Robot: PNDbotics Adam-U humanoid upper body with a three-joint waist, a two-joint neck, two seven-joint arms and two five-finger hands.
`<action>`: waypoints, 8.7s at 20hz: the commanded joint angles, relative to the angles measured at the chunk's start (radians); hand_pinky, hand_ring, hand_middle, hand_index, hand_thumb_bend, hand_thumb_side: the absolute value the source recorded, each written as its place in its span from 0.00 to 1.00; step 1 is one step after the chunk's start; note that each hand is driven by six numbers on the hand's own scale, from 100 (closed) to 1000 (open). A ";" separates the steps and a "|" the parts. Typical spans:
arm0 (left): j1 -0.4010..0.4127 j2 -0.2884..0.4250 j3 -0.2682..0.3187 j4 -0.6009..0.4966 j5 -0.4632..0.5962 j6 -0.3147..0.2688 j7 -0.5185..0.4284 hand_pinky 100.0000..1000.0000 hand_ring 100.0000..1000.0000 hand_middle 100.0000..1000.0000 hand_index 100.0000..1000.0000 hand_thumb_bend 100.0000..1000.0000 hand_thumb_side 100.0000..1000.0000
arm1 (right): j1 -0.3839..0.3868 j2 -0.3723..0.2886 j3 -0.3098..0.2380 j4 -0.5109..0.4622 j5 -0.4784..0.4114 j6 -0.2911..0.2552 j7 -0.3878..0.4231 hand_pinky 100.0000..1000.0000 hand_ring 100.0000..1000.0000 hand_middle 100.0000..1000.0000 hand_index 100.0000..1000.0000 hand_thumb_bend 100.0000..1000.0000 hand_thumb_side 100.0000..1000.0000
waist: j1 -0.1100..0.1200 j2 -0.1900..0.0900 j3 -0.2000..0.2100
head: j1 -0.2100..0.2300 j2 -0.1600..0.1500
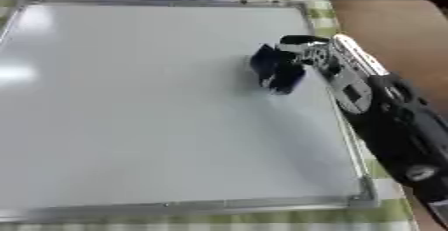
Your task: Wipe the whiteboard clean with a brush.
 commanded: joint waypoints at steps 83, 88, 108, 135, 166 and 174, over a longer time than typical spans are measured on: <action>-0.017 0.009 0.005 -0.019 0.006 0.006 -0.030 0.66 0.83 0.79 0.84 0.18 1.00 | -0.005 -0.041 0.008 -0.106 0.184 -0.036 -0.141 0.72 0.82 0.58 0.08 0.26 0.36 | -0.003 -0.005 0.001 | -0.003 -0.034; -0.018 0.008 0.004 -0.019 0.007 0.006 -0.030 0.66 0.83 0.78 0.84 0.18 1.00 | -0.007 -0.038 0.011 -0.091 0.187 -0.033 -0.151 0.73 0.82 0.64 0.08 0.21 0.30 | -0.003 -0.003 0.005 | -0.004 -0.037; -0.022 0.010 0.004 -0.019 0.005 0.012 -0.032 0.66 0.83 0.78 0.84 0.17 1.00 | -0.011 -0.036 0.007 -0.053 0.143 0.005 -0.214 0.68 0.74 0.47 0.06 0.00 0.20 | -0.005 0.004 0.009 | -0.003 -0.039; -0.021 0.011 0.003 -0.019 0.005 0.013 -0.050 0.66 0.83 0.77 0.84 0.16 1.00 | -0.015 -0.053 0.001 -0.074 0.220 -0.009 -0.198 0.74 0.83 0.68 0.07 0.15 0.30 | -0.007 -0.003 0.000 | 0.002 -0.046; -0.024 0.010 0.005 -0.019 0.002 0.015 -0.057 0.65 0.84 0.77 0.84 0.15 1.00 | -0.012 -0.051 0.013 -0.026 0.191 -0.017 -0.250 0.56 0.63 0.44 0.04 0.02 0.15 | -0.004 0.003 0.010 | -0.003 -0.047; -0.023 0.011 0.006 -0.019 0.002 0.017 -0.057 0.65 0.84 0.78 0.84 0.15 1.00 | 0.010 -0.067 0.021 -0.063 0.145 -0.021 -0.231 0.51 0.59 0.41 0.04 0.00 0.12 | -0.005 0.000 0.004 | -0.003 -0.044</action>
